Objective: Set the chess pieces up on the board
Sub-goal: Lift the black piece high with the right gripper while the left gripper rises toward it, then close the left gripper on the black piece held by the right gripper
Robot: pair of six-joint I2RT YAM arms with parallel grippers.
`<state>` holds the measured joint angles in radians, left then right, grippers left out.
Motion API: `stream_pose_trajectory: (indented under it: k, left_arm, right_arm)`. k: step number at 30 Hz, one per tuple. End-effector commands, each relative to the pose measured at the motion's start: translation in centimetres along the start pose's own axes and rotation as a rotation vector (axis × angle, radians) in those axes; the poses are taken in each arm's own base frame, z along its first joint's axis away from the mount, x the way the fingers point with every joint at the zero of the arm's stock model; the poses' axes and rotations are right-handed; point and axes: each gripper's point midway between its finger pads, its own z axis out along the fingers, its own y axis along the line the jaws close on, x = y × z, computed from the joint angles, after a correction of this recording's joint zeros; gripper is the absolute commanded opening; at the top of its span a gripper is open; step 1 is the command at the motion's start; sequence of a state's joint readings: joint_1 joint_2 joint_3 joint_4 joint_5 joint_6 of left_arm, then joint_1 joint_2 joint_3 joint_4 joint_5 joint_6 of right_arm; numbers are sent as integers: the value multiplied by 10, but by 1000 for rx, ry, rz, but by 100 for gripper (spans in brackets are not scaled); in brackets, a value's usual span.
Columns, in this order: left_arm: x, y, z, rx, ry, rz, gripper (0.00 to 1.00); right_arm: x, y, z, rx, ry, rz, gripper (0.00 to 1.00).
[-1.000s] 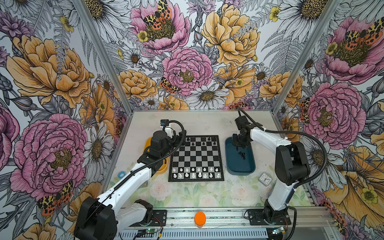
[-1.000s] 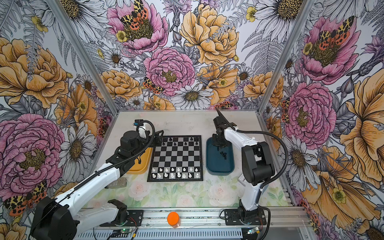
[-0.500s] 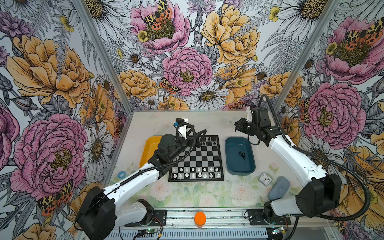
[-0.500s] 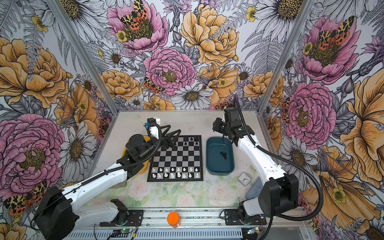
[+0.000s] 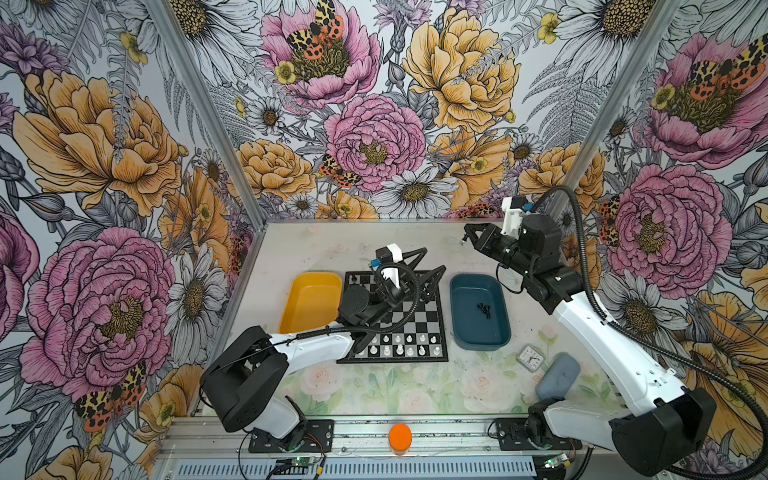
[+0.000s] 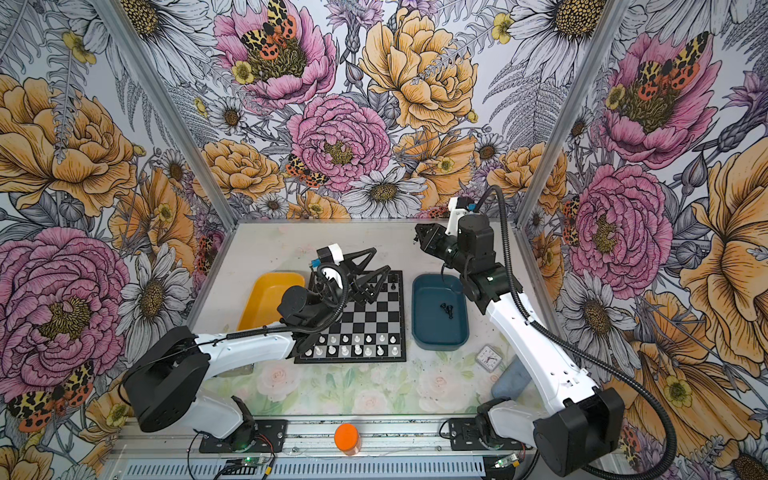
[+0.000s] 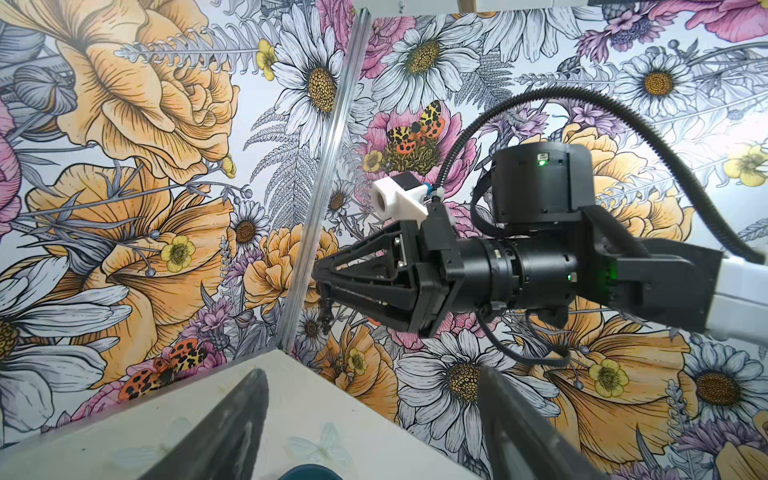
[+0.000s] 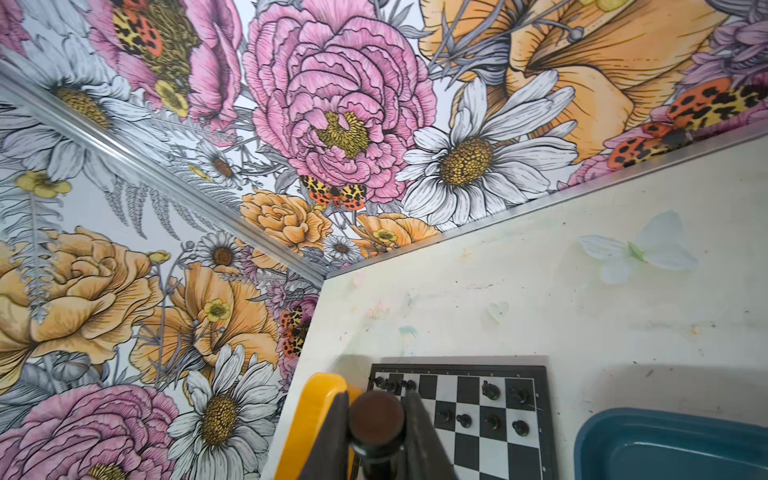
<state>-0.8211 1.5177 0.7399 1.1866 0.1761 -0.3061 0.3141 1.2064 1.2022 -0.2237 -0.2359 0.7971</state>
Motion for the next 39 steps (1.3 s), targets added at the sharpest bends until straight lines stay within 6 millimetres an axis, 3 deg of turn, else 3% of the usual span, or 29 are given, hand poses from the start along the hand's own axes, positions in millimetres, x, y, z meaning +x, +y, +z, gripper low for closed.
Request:
stream_pose_trajectory:
  k: [1,6,16,39]
  left_arm:
    - [-30,-18,9,44,-138,59,77]
    - [-22,-25,25,56,-129,73,74]
    - [-9,-26,43,76,-121,74,69]
    - [-8,-14,54,41,-162,81,59]
  right_arm:
    - [-16,30,-18,-111,-70,-3,0]
    - [-16,40,-27,-160,-81,4,0]
    - [-2,54,-25,-255,-45,46,0]
    - [13,66,-28,-338,2,88,0]
